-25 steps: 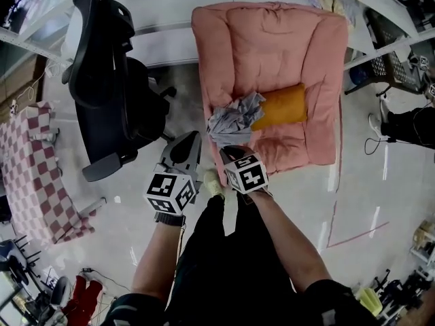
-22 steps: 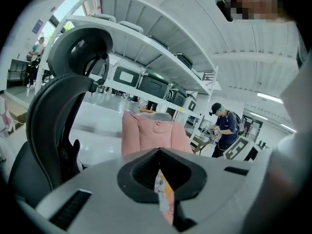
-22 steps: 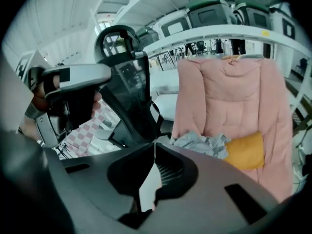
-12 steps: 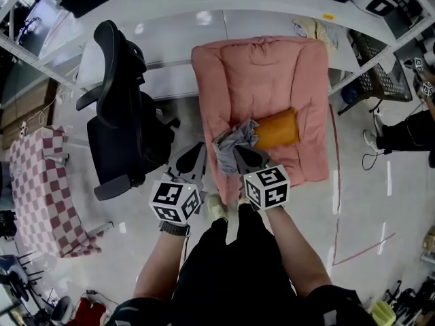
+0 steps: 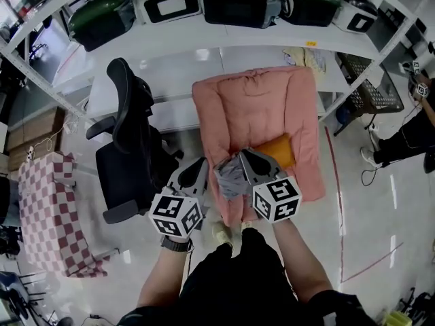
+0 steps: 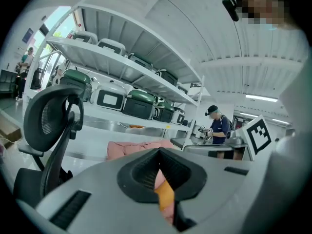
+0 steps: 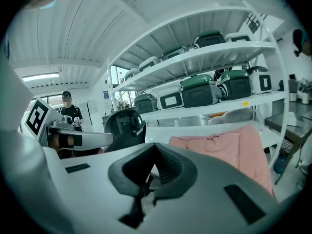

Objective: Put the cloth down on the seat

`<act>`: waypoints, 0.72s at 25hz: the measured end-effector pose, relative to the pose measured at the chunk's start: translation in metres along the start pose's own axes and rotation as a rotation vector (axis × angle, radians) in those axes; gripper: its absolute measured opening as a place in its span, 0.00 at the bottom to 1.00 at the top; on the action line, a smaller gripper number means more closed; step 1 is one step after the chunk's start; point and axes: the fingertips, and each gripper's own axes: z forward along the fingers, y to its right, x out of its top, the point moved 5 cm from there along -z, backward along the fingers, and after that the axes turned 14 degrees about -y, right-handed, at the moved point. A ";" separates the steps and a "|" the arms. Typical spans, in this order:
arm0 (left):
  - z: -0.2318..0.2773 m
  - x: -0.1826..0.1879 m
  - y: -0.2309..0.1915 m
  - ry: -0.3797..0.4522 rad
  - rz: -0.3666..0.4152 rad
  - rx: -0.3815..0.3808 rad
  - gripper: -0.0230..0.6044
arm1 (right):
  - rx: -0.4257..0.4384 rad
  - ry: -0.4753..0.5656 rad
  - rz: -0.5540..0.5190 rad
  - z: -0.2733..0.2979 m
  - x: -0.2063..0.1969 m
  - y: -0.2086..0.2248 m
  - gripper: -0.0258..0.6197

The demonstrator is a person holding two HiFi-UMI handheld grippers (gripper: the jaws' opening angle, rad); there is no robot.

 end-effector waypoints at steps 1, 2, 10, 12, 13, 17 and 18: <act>-0.004 0.005 0.002 0.004 0.004 0.000 0.04 | -0.007 0.016 -0.004 -0.005 0.006 0.000 0.05; -0.008 0.011 0.005 0.010 0.010 0.001 0.04 | -0.014 0.033 -0.010 -0.010 0.012 0.001 0.05; -0.040 0.063 0.021 0.102 0.056 0.005 0.04 | -0.044 0.150 -0.071 -0.047 0.061 -0.004 0.05; -0.048 0.074 0.024 0.119 0.070 0.009 0.04 | -0.042 0.168 -0.087 -0.055 0.070 -0.008 0.05; -0.052 0.079 0.026 0.126 0.078 0.010 0.04 | -0.042 0.178 -0.094 -0.058 0.075 -0.010 0.05; -0.061 0.099 0.027 0.160 0.112 0.015 0.04 | -0.045 0.222 -0.116 -0.064 0.094 -0.012 0.05; -0.063 0.103 0.027 0.168 0.118 0.019 0.04 | -0.045 0.231 -0.122 -0.064 0.098 -0.013 0.05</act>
